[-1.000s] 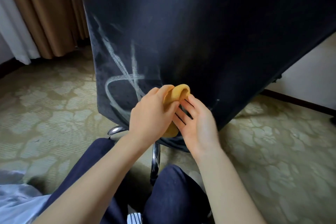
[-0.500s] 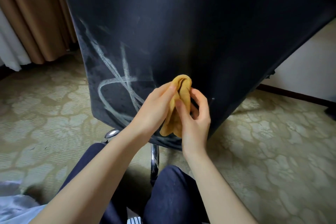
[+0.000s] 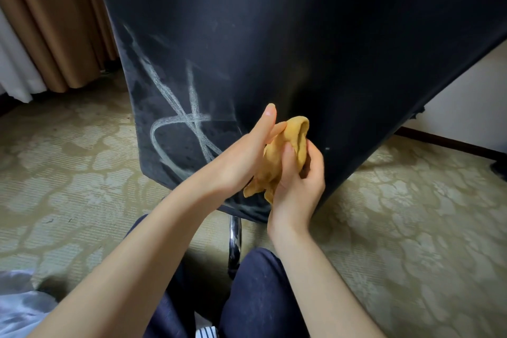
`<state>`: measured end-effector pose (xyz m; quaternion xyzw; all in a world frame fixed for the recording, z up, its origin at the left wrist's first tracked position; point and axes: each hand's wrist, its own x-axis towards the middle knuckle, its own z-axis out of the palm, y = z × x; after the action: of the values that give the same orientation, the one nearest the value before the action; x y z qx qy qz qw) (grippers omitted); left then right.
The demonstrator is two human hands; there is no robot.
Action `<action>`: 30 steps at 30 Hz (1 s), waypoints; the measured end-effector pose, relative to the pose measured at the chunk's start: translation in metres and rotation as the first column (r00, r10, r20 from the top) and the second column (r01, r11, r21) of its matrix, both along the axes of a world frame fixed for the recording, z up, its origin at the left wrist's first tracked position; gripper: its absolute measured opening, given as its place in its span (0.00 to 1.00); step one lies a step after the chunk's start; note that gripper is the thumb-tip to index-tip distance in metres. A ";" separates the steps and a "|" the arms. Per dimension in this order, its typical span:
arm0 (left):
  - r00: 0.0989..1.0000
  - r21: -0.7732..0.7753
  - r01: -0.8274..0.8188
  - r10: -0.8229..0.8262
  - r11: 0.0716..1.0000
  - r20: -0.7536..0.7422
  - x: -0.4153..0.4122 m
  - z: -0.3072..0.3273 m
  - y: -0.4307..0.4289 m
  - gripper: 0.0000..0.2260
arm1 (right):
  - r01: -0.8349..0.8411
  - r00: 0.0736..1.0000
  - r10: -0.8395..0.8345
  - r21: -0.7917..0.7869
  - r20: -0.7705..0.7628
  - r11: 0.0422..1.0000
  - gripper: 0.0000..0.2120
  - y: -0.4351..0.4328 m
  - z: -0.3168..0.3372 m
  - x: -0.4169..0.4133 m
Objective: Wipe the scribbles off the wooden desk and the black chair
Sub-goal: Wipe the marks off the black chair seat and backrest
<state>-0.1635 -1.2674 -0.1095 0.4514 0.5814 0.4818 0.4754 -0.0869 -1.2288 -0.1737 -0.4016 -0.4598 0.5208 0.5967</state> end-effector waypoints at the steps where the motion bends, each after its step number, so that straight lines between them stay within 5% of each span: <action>1: 1.000 0.000 -0.015 0.015 1.000 -0.017 -0.004 -0.004 0.001 0.26 | 0.062 0.996 -0.066 0.061 0.060 0.996 0.09 0.004 0.000 0.000; 3: 0.993 0.010 -0.112 0.112 0.994 -0.027 -0.013 -0.011 0.003 0.22 | 0.165 0.957 -0.227 0.302 0.181 0.939 0.10 0.015 0.007 0.004; 5: 0.965 0.076 -0.242 0.248 0.967 -0.081 -0.023 -0.020 0.004 0.18 | 0.192 0.896 -0.387 0.597 0.216 0.779 0.10 0.037 0.022 0.004; 8: 0.906 0.187 -0.348 0.381 0.919 -0.185 -0.039 -0.027 0.004 0.16 | 0.104 0.775 -0.618 0.936 0.136 0.337 0.08 0.077 0.047 -0.001; 11: 0.834 0.284 -0.401 0.475 0.871 -0.280 -0.054 -0.027 0.012 0.19 | 0.018 0.688 -0.725 0.999 -0.040 -0.039 0.07 0.106 0.078 -0.023; 13: 0.770 0.357 -0.467 0.571 0.809 -0.285 -0.064 -0.026 0.017 0.19 | -0.081 0.639 -0.766 0.984 -0.070 -0.158 0.09 0.113 0.087 -0.047; 19: 0.636 0.489 -0.580 0.738 0.651 -0.227 -0.083 -0.028 0.021 0.18 | -0.391 0.662 -0.748 0.873 0.046 -0.292 0.07 0.122 0.042 -0.094; 25: 0.601 0.489 -0.543 0.723 0.682 -0.341 -0.097 -0.036 0.019 0.21 | -0.651 0.611 -0.754 0.695 0.242 -0.305 0.08 0.140 -0.023 -0.070; 30: 0.598 0.463 -0.537 0.705 0.705 -0.380 -0.096 -0.034 0.022 0.21 | -0.854 0.477 -0.758 0.439 0.445 -0.280 0.10 0.152 -0.056 -0.030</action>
<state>-0.2595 -1.2457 -0.1435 0.3986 0.7294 0.5556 0.0193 -0.1172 -1.0771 -0.2293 0.1163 -0.8950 -0.3567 0.2413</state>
